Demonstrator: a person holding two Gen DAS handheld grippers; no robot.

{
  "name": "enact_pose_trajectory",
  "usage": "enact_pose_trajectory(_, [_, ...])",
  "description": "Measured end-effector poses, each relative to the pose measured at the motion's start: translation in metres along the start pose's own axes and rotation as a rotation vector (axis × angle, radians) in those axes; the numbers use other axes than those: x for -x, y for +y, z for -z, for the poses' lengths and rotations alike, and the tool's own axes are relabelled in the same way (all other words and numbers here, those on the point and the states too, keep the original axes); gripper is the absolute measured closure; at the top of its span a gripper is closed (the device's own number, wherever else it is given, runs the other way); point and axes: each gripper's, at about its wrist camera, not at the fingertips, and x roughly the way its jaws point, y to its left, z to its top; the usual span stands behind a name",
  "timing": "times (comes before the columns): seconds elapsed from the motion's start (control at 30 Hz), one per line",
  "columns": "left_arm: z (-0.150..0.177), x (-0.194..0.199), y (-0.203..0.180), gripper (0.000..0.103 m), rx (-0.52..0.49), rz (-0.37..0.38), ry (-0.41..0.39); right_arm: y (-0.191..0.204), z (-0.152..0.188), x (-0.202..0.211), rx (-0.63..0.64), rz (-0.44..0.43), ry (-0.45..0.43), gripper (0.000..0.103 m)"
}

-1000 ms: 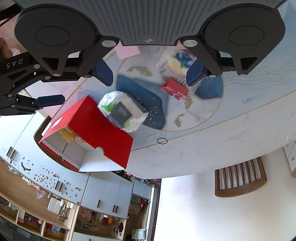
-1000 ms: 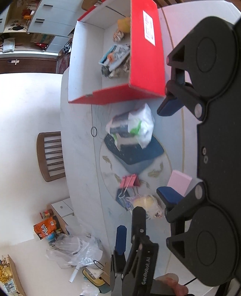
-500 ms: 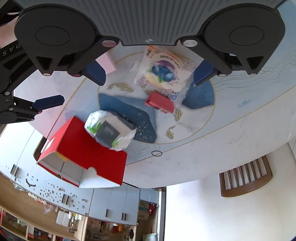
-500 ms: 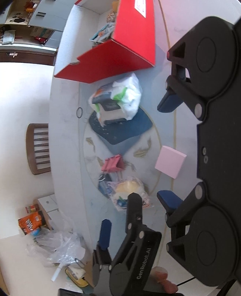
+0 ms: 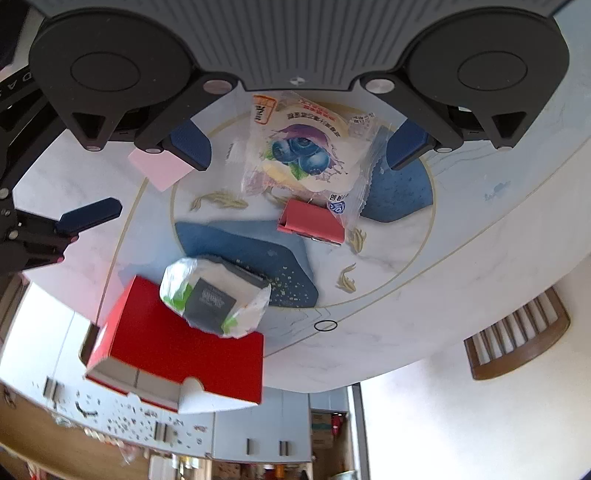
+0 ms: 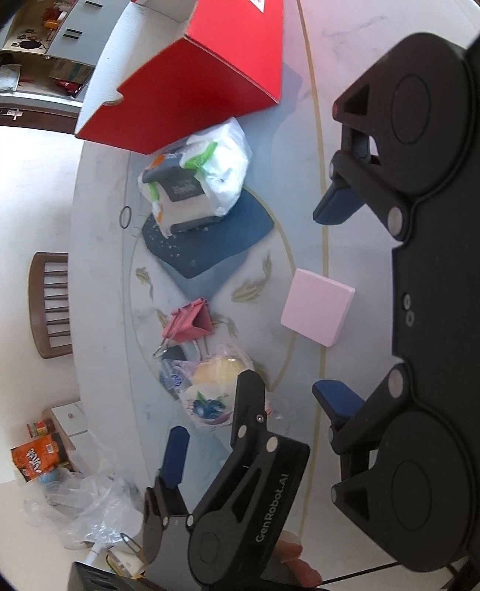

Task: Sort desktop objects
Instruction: 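Move both tools back over the remaining items on the table, then grasp the blueberry bread bag with the left tool while the right tool grasps the pink sticky-note pad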

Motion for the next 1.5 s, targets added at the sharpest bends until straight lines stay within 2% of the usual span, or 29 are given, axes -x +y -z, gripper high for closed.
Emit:
enact_pose_trajectory(0.37, [0.002,-0.016,0.0,0.001,-0.083,-0.023,0.007,0.003,0.001,-0.017,-0.016,0.016,0.038,0.015])
enact_pose_trajectory(0.63, [0.001,-0.022,0.003,0.001,-0.061,-0.014,0.015,0.006,0.001,-0.019,0.002,0.039,0.025,0.017])
enact_pose_trajectory(0.87, [0.003,-0.02,0.006,0.002,-0.018,-0.008,0.018,0.006,0.003,-0.017,0.028,0.07,0.017,0.032])
enact_pose_trajectory(1.03, [0.006,-0.017,0.003,0.012,0.002,-0.024,0.017,0.005,0.004,-0.016,0.032,0.069,0.012,0.043])
enact_pose_trajectory(1.17, [0.007,-0.013,0.001,0.022,0.025,-0.032,0.017,0.001,0.003,-0.014,0.025,0.07,0.008,0.061])
enact_pose_trajectory(1.23, [0.007,-0.01,0.0,0.028,0.04,-0.033,0.017,-0.001,0.003,-0.013,0.021,0.064,0.009,0.062])
enact_pose_trajectory(1.33, [0.006,-0.007,-0.002,0.032,0.065,-0.035,0.022,-0.002,0.003,-0.012,0.021,0.052,0.01,0.062])
enact_pose_trajectory(1.5, [0.007,-0.002,-0.006,0.034,0.102,-0.031,0.02,-0.007,0.004,-0.009,0.014,0.031,0.012,0.063])
